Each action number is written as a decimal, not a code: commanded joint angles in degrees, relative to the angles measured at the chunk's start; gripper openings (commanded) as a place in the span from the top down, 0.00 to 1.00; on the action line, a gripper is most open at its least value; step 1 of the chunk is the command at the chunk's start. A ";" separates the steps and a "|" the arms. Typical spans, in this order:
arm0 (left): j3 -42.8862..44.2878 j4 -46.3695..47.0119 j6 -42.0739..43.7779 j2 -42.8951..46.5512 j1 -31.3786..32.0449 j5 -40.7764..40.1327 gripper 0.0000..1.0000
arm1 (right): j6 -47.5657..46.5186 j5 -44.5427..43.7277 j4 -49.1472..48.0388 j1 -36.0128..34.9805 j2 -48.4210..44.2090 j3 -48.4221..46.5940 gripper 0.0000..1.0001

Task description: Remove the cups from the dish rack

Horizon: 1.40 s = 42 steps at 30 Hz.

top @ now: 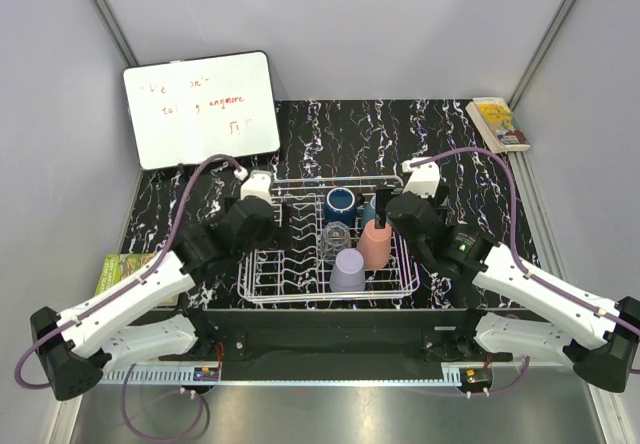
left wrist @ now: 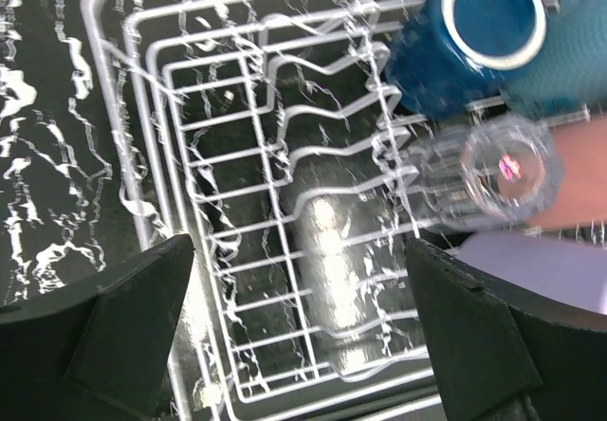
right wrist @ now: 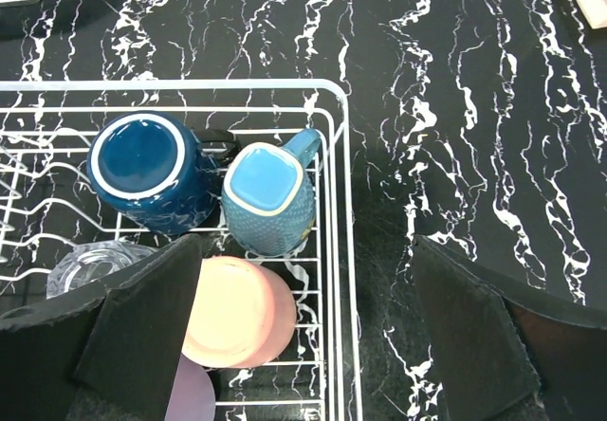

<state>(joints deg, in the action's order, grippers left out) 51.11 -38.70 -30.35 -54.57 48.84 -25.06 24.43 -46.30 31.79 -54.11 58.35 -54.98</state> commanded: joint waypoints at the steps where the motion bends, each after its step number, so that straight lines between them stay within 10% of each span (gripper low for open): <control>1: 3.47 -0.76 -2.86 -1.94 6.24 -4.12 0.01 | 1.24 -3.18 0.46 0.05 -2.27 -1.97 0.00; 12: 17.43 -3.84 -7.00 -16.18 24.36 -15.54 0.01 | 3.87 -2.65 2.31 0.05 -3.59 -0.92 0.00; 42: 40.56 1.95 0.73 -41.67 21.30 -10.63 0.01 | 6.25 -7.91 6.17 0.05 -15.54 -3.20 0.00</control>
<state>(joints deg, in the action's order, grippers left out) 90.15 -40.51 -30.68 -93.95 72.44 -37.60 29.39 -50.85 39.03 -53.15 46.72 -54.41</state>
